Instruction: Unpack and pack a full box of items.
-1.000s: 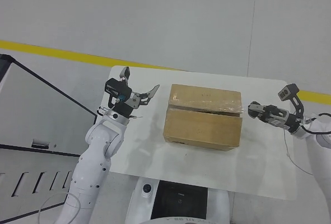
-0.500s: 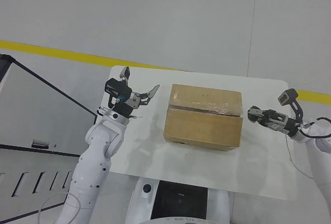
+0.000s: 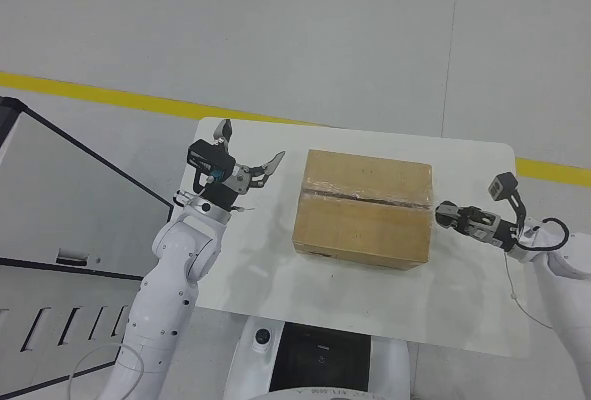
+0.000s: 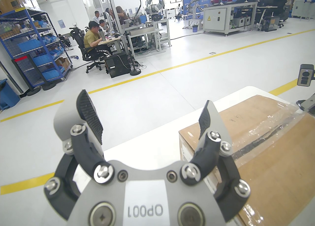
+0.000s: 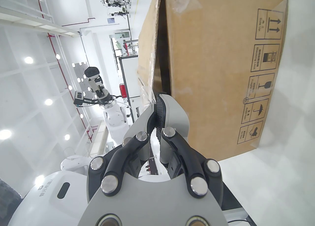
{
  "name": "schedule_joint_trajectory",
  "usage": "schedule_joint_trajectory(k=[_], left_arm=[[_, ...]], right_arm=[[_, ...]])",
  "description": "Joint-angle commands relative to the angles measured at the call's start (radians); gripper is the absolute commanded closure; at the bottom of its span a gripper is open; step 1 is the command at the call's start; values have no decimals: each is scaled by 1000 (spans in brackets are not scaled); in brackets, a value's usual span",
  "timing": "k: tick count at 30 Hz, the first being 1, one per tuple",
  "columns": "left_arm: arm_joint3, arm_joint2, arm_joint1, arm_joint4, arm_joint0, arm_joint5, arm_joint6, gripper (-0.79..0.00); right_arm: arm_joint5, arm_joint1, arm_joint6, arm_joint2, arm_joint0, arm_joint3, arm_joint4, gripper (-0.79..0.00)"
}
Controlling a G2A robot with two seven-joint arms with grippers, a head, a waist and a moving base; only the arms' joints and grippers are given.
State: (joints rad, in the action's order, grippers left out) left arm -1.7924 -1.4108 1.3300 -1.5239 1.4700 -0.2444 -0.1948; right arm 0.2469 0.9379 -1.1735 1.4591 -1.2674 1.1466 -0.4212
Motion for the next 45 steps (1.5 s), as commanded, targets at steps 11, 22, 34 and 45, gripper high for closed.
schedule_joint_trajectory(k=[11, 22, 34, 45], left_arm=[[0, 0, 0, 0, 0, 0, 0, -785], [0, 0, 0, 0, 0, 0, 0, -785], [0, 0, 0, 0, 0, 0, 0, -785], [0, 0, 0, 0, 0, 0, 0, -785]], right_arm=[[20, 4, 12, -29, 31, -53, 22, 0], [23, 6, 17, -41, 39, -77, 20, 0], [-28, 1, -42, 5, 71, -41, -96, 0], [-107, -19, -57, 76, -20, 107, -110, 0]])
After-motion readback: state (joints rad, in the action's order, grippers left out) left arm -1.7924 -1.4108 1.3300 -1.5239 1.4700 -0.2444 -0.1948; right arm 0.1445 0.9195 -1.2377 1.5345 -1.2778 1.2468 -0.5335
